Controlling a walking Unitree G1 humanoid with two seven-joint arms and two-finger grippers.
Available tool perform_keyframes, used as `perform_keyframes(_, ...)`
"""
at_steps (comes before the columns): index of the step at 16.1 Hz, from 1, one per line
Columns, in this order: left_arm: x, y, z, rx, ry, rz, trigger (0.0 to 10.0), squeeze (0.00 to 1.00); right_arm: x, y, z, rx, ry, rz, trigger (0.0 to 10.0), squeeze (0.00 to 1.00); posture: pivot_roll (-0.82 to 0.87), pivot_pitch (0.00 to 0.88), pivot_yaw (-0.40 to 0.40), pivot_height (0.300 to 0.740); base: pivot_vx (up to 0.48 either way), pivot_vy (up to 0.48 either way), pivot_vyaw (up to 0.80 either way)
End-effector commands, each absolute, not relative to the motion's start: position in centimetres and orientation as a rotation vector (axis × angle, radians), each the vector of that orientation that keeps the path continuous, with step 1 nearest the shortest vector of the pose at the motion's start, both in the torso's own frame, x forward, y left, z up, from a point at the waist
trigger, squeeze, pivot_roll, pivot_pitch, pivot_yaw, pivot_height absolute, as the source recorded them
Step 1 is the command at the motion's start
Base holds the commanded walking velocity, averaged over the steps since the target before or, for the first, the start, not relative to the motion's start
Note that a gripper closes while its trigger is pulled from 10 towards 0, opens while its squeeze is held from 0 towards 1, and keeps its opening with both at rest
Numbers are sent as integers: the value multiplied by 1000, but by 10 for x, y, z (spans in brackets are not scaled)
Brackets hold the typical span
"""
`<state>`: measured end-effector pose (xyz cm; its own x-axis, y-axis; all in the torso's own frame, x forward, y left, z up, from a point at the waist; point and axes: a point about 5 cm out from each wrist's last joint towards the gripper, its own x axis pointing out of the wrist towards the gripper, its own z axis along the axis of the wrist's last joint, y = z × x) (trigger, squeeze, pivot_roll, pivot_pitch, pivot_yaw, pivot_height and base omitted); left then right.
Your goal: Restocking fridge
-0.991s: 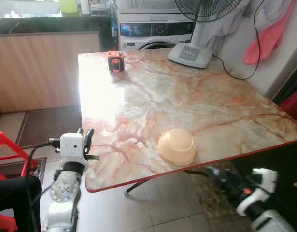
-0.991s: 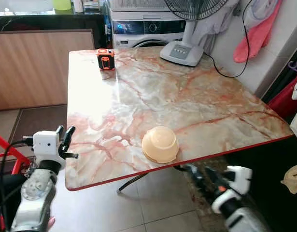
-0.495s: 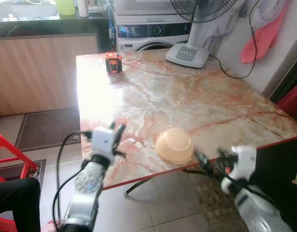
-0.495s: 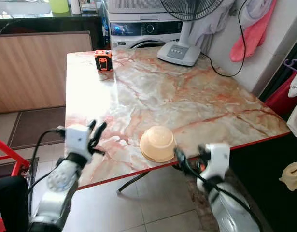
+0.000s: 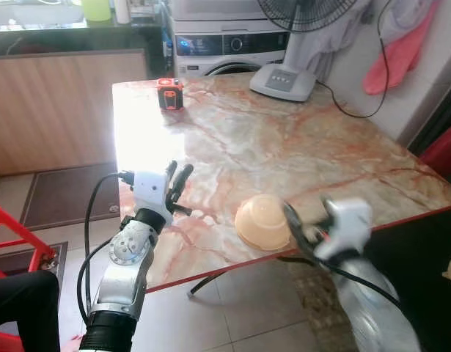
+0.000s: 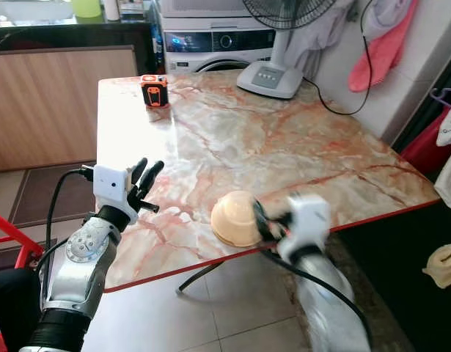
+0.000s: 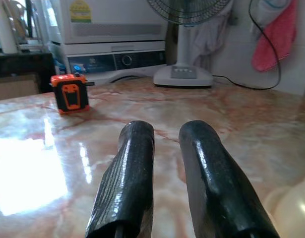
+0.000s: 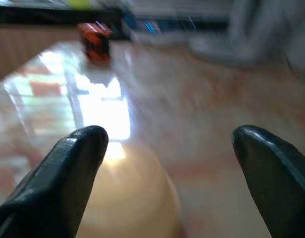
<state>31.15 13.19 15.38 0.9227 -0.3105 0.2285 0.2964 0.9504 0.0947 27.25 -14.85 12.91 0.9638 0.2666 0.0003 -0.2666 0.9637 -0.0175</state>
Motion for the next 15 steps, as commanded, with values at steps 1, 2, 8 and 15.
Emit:
perform_keyframes(1,309,126,149,48,-223,-338,10000,0,275,-138,133,-26,-28,299,10000,0,-101,0,-66,740,0,0,0)
perform_keyframes(2,303,124,142,36,-213,-332,10000,0,278,-128,136,-15,-44,315,10000,0,-100,0,-67,740,0,0,0)
perform_keyframes(8,254,171,105,131,-144,-58,10000,0,285,-82,127,-121,-37,474,10000,0,-54,0,-85,740,0,0,0)
perform_keyframes(15,243,164,105,232,-161,-60,10000,0,304,-72,107,-223,98,445,10000,0,-38,0,-100,740,0,0,0)
